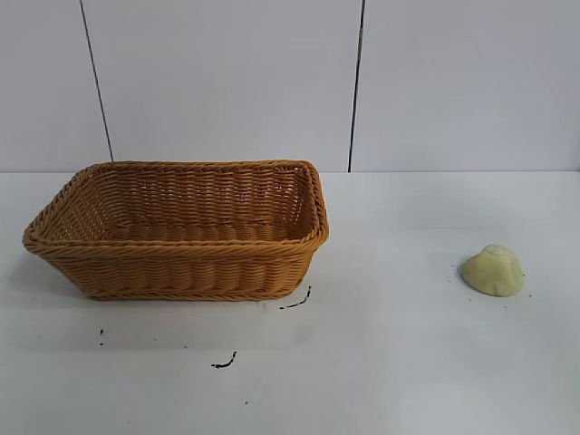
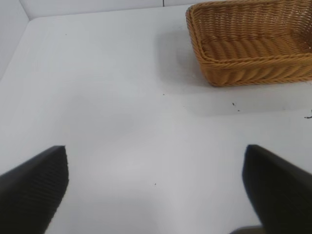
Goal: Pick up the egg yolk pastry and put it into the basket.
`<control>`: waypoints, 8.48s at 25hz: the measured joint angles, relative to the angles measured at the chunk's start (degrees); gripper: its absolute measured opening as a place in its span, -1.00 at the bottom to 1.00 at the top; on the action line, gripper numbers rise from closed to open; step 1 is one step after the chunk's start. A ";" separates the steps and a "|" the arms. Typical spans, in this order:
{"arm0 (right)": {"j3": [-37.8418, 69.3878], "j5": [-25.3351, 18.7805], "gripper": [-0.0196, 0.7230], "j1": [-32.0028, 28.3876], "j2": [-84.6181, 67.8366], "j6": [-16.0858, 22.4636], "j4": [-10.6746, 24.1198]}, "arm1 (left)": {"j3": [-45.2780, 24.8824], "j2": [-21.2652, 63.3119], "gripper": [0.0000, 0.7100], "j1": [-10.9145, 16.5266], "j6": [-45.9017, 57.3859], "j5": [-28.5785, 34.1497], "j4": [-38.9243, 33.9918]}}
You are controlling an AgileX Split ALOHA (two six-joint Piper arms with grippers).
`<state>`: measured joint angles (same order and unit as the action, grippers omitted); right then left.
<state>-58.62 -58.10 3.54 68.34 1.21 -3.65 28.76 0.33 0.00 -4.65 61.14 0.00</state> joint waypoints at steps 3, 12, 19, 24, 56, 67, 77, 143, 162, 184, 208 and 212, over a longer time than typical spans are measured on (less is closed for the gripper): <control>-4.80 0.44 0.71 0.00 8.42 0.04 0.05 | 0.00 0.00 0.96 0.00 0.00 0.00 0.00; -20.02 0.24 0.71 0.00 32.12 -1.21 0.10 | 0.00 0.00 0.96 0.00 0.00 0.00 0.00; -26.14 -0.21 0.71 0.00 44.17 -2.40 -0.43 | 0.00 0.00 0.96 0.00 0.00 0.00 0.00; -26.18 2.13 0.71 0.00 50.96 -2.12 0.29 | 0.00 0.00 0.96 0.00 0.00 0.00 0.00; -26.50 9.98 -0.50 0.00 56.31 -0.23 2.27 | 0.00 0.00 0.96 0.00 0.00 0.00 0.00; -44.16 -8.87 -0.51 0.00 49.24 -1.59 2.61 | 0.00 0.00 0.96 0.00 0.00 0.00 0.00; -53.78 -11.15 -0.51 2.33 49.16 -1.70 2.31 | 0.00 0.00 0.96 0.00 0.00 0.00 0.00; -65.90 2.04 0.73 28.39 61.09 3.51 4.36 | 0.00 0.00 0.96 0.00 0.00 0.00 0.00; -65.92 -10.67 0.73 -0.11 61.09 1.15 4.69 | 0.00 0.00 0.96 0.00 0.00 0.00 0.00; -27.97 -11.45 0.73 -0.04 16.87 0.32 4.11 | 0.00 0.00 0.96 0.00 0.00 0.00 0.00; 30.31 -1.76 0.73 -0.04 -57.22 -0.67 2.78 | 0.00 0.00 0.96 0.00 0.00 0.00 0.00; 30.55 -1.01 0.73 -0.04 -61.52 -0.73 2.78 | 0.00 0.00 0.96 0.00 0.00 0.00 0.00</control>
<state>-28.07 -59.11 3.50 6.82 0.49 -0.87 28.76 0.33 0.00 -4.65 61.14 0.00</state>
